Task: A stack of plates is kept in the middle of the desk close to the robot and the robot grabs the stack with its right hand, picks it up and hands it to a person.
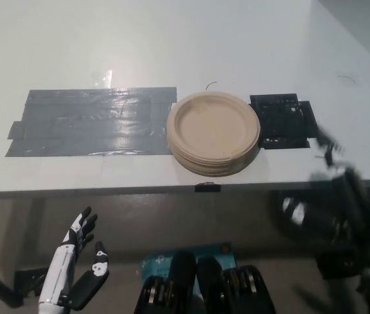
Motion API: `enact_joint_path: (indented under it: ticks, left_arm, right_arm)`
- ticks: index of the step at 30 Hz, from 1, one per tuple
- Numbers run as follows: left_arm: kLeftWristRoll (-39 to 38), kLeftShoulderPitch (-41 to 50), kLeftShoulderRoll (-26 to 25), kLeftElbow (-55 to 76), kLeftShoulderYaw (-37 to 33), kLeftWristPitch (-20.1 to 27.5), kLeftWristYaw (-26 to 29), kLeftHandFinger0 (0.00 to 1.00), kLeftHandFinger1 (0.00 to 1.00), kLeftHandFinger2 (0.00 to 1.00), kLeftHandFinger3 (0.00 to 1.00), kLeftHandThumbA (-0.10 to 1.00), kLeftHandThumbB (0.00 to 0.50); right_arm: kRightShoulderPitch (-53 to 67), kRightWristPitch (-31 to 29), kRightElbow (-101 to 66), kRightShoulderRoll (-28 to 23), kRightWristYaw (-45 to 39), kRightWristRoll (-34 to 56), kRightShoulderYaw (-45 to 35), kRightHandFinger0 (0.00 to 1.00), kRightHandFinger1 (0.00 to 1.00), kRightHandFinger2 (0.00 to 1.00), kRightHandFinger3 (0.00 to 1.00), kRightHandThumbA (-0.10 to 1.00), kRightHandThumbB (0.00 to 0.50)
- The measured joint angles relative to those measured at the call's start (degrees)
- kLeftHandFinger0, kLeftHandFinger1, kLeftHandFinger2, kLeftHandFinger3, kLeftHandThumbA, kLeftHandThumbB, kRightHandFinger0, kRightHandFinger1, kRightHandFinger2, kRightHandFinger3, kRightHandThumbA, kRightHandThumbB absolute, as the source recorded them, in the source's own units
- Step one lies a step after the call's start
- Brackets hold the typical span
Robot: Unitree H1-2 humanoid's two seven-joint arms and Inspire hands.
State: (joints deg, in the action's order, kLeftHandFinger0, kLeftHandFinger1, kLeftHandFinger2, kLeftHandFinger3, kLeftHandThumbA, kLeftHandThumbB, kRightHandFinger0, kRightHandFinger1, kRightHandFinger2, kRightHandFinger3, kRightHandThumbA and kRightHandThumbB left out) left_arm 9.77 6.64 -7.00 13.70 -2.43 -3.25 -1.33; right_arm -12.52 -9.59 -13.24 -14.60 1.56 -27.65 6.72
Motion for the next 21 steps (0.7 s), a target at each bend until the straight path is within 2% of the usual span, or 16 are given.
enact_joint_path:
  ticks: [2, 5, 7, 11, 21]
  left_arm:
    - [0.0, -0.1, 0.0, 0.0, 0.0, 0.0, 0.0, 1.0, 1.0, 1.0, 1.0, 0.26, 0.0]
    - [0.0, -0.2, 0.0, 0.0, 0.0, 0.0, 0.0, 1.0, 1.0, 1.0, 1.0, 0.19, 0.0]
    - [0.1, -0.6, 0.0, 0.0, 0.0, 0.0, 0.0, 1.0, 1.0, 1.0, 1.0, 0.19, 0.0]
    - [0.3, -1.4, 0.0, 0.0, 0.0, 0.0, 0.0, 1.0, 1.0, 1.0, 1.0, 0.26, 0.0]
    - [0.6, -1.8, 0.0, 0.0, 0.1, -0.1, -0.1, 1.0, 1.0, 1.0, 1.0, 0.27, 0.0]
  right_arm:
    - [-4.2, 0.4, 1.0, -2.7, -1.2, -1.2, 0.2, 1.0, 1.0, 1.0, 1.0, 0.85, 0.454]
    - [-8.2, 1.3, 3.3, -5.1, -3.1, -2.6, 1.1, 1.0, 1.0, 1.0, 1.0, 0.78, 0.498]
    - [-11.1, 1.7, 6.3, -6.5, -4.6, -3.6, 2.4, 1.0, 1.0, 1.0, 1.0, 0.81, 0.5]
    - [-15.5, 2.7, 10.8, -8.1, -7.7, -5.9, 5.6, 1.0, 1.0, 1.0, 1.0, 0.76, 0.5]
    - [-23.1, 3.3, 19.8, -9.3, -13.1, -10.6, 12.8, 1.0, 1.0, 1.0, 1.0, 0.75, 0.5]
